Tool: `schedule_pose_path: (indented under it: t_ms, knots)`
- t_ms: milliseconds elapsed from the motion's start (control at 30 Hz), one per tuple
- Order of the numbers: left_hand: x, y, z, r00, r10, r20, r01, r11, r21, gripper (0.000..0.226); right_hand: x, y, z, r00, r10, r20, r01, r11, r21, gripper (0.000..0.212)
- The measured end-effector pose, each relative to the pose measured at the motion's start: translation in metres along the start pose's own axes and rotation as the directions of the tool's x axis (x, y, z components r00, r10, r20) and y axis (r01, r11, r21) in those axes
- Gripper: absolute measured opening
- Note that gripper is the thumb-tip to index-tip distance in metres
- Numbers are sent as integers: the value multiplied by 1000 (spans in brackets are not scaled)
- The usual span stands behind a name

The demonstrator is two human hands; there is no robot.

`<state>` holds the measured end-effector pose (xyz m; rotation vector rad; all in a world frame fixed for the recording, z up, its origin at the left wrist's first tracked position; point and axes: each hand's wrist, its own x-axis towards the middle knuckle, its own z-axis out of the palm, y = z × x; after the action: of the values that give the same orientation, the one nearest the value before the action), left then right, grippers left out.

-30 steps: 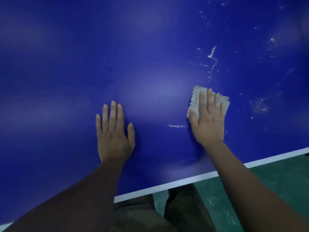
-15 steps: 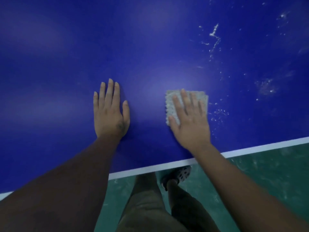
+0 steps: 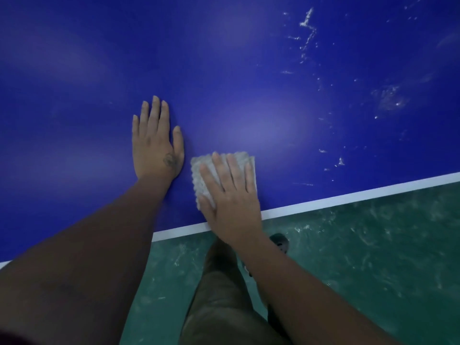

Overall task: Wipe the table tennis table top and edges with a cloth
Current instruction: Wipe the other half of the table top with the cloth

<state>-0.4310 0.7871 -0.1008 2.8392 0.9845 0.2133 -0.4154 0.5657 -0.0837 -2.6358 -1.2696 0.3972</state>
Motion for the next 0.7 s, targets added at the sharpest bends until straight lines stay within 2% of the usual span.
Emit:
schedule_pose_path:
  t_ms: [67, 133, 200, 267, 400, 467, 567, 633, 700]
  knots:
    - [-1, 1, 0, 1000, -4, 5, 4, 1000, 5, 61, -25, 30, -2, 1000, -5, 24, 5, 1000, -14, 67]
    - [-3, 6, -1, 999, -38, 15, 38, 999, -17, 60, -49, 72, -10, 997, 57, 50, -53, 996, -73, 68]
    - [-11, 24, -3, 996, -90, 27, 91, 994, -59, 58, -70, 115, -20, 988, 152, 35, -147, 982, -123, 69]
    - [-24, 52, -4, 996, -78, 36, 82, 989, -123, 57, -87, 145, -31, 955, 296, -3, -294, 948, -125, 70]
    - [-33, 113, 1, 998, -19, 64, 30, 982, -185, 58, -78, 145, -34, 884, 463, -59, -467, 875, -127, 70]
    - [-28, 137, 6, 997, -26, 77, 39, 983, -181, 58, -57, 126, -31, 897, 437, -67, -442, 888, -123, 70]
    - [-21, 157, 16, 994, -73, 87, 82, 991, -103, 61, -27, 108, -27, 953, 294, -73, -300, 950, -88, 70]
    - [-23, 157, 18, 993, -92, 78, 97, 993, -60, 63, -25, 111, -26, 974, 219, -64, -223, 972, -72, 69]
    - [-23, 158, 21, 992, -100, 73, 104, 993, -57, 64, -40, 135, -29, 976, 216, -41, -218, 974, -64, 69]
